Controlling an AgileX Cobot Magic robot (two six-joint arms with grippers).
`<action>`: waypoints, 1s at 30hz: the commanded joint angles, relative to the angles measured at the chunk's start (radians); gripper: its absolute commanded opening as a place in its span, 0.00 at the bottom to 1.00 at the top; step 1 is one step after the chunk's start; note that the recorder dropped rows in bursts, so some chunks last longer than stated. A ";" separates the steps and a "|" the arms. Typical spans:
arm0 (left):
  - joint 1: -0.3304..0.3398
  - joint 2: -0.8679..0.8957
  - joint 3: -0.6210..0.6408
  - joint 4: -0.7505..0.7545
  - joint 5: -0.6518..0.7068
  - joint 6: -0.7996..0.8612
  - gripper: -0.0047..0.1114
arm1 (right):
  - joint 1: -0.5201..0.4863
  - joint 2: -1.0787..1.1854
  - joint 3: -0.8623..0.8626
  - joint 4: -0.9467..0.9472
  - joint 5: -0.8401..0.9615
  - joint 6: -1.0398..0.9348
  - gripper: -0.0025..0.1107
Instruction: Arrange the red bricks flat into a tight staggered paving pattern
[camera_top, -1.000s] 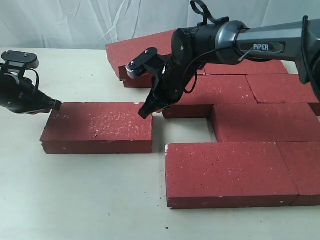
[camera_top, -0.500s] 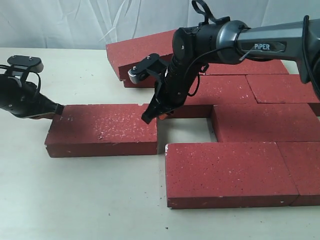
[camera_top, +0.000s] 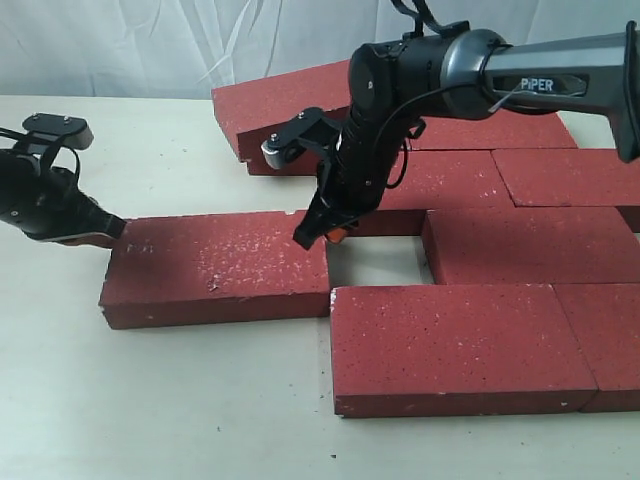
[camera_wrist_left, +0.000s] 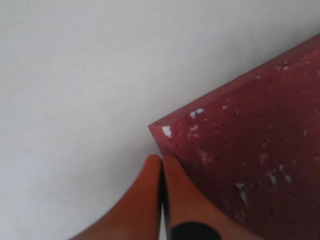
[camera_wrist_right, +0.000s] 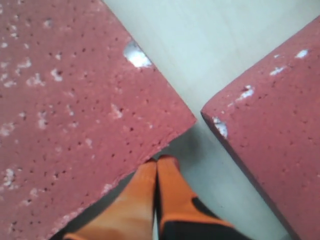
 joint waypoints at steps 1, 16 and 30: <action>-0.003 -0.007 -0.003 -0.004 0.030 -0.001 0.04 | -0.001 -0.016 -0.007 0.006 -0.001 -0.001 0.01; -0.003 -0.007 -0.003 0.001 -0.048 -0.001 0.04 | -0.003 0.001 -0.007 -0.035 0.012 -0.001 0.01; -0.003 -0.007 -0.003 -0.025 -0.060 -0.001 0.04 | -0.003 0.001 -0.007 -0.023 0.055 0.005 0.01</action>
